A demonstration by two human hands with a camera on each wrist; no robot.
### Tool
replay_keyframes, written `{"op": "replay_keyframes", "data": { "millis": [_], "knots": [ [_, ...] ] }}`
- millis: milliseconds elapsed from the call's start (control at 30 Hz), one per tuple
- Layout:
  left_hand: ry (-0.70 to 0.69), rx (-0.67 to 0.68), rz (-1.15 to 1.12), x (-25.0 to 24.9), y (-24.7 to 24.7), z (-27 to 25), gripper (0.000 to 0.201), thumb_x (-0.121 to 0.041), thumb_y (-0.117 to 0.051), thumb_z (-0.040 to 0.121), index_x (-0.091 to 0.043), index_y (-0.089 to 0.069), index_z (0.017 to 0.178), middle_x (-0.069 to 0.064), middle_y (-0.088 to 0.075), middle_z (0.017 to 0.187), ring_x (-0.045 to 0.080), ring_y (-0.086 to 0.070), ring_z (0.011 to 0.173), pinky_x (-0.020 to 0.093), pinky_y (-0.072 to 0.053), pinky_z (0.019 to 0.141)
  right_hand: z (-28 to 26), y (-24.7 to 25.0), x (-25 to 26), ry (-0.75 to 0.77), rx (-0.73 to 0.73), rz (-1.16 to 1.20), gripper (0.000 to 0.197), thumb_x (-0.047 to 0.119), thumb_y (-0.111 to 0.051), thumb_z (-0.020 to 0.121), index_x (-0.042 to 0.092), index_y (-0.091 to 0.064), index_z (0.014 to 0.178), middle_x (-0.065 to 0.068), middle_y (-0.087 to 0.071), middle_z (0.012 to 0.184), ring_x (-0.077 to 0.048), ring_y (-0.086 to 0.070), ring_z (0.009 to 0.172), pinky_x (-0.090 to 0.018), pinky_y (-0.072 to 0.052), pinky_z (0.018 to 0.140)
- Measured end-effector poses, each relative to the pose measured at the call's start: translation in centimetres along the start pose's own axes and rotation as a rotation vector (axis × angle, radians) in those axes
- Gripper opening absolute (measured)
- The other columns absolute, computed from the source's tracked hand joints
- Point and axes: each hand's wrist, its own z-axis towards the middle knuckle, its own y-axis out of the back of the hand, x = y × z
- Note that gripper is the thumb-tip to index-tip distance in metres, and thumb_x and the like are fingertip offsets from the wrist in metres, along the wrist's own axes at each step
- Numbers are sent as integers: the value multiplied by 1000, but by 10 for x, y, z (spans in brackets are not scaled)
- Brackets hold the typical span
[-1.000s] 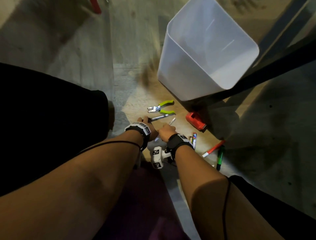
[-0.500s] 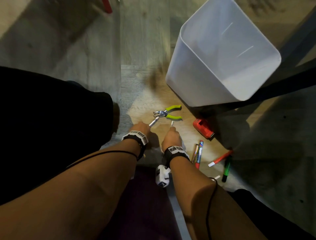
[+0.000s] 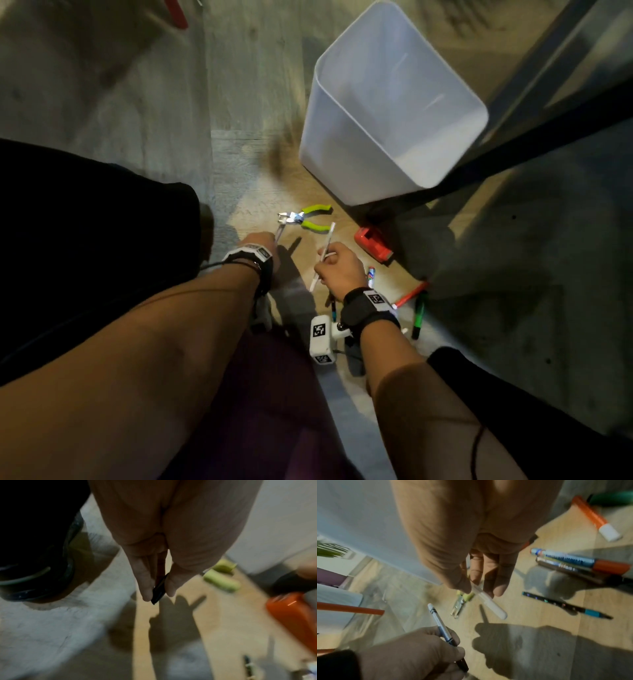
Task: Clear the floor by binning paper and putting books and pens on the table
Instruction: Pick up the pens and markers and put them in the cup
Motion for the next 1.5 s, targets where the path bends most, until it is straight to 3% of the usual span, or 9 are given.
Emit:
{"op": "replay_keyframes", "data": {
  "millis": [133, 367, 533, 733, 933, 1100, 1200, 1367, 1500],
  "knots": [
    [-137, -47, -2, -35, 44, -43, 26, -28, -53, 97, -9, -60, 112, 11, -65, 108, 32, -63, 99, 33, -50, 76, -47, 49, 23, 82, -77, 17, 24, 17, -71, 79, 38, -65, 91, -2, -72, 89, -28, -73, 87, -54, -63, 84],
    [-380, -190, -51, -84, 124, -147, 26, -33, -60, 93, -12, -71, 104, 12, -70, 98, 32, -64, 97, 28, -46, 76, -152, 131, 85, 168, -308, 90, 19, 20, -69, 83, 20, -76, 101, -8, -79, 107, -32, -72, 108, -46, -57, 101],
    [-582, -360, 42, -104, 188, -248, 20, -35, -61, 92, -19, -66, 83, 5, -69, 85, 26, -66, 86, 26, -45, 67, -245, 179, 122, 359, -409, 106, 17, 15, -66, 92, 22, -72, 106, 4, -74, 98, -19, -71, 95, -35, -58, 82],
    [-738, -692, 99, -94, 263, -377, 15, -33, -67, 82, -26, -56, 89, -5, -68, 84, 21, -66, 83, 29, -52, 69, -346, 228, 145, 570, -502, 91, 21, 27, -69, 97, 33, -68, 117, 10, -71, 110, -7, -69, 103, -41, -61, 93],
    [-924, -860, 76, -111, 323, -508, 17, -39, -63, 87, -27, -60, 76, -12, -65, 67, 9, -64, 70, 33, -54, 68, -440, 263, 176, 819, -619, 131, 28, 18, -71, 95, 34, -61, 115, 8, -71, 97, -7, -71, 91, -33, -64, 83],
    [-1080, -1018, -68, -169, 407, -579, 15, -33, -71, 81, -18, -68, 80, -6, -70, 72, 12, -68, 69, 31, -56, 68, -487, 287, 206, 931, -695, 198, 23, 19, -71, 97, 35, -62, 111, 10, -70, 100, -8, -73, 88, -31, -63, 79],
    [-1020, -1087, -83, -219, 461, -597, 16, -27, -76, 73, -14, -69, 79, -3, -70, 71, 13, -67, 66, 25, -54, 63, -501, 292, 216, 968, -754, 189, 19, 18, -70, 97, 30, -64, 109, 12, -70, 96, -10, -73, 83, -38, -62, 77],
    [-765, -1069, 79, -281, 521, -574, 24, -24, -79, 53, -9, -63, 63, 3, -69, 66, 22, -72, 68, 31, -60, 58, -507, 287, 217, 1005, -737, 224, 19, 15, -69, 97, 30, -64, 106, 11, -71, 94, -12, -73, 77, -41, -62, 74],
    [-625, -1001, 258, -311, 533, -547, 24, -23, -74, 60, -13, -53, 59, 8, -70, 82, 22, -70, 75, 36, -60, 71, -508, 288, 207, 1004, -745, 243, 20, 14, -69, 98, 31, -63, 106, 13, -71, 98, -12, -74, 78, -37, -62, 74]
  ]
}}
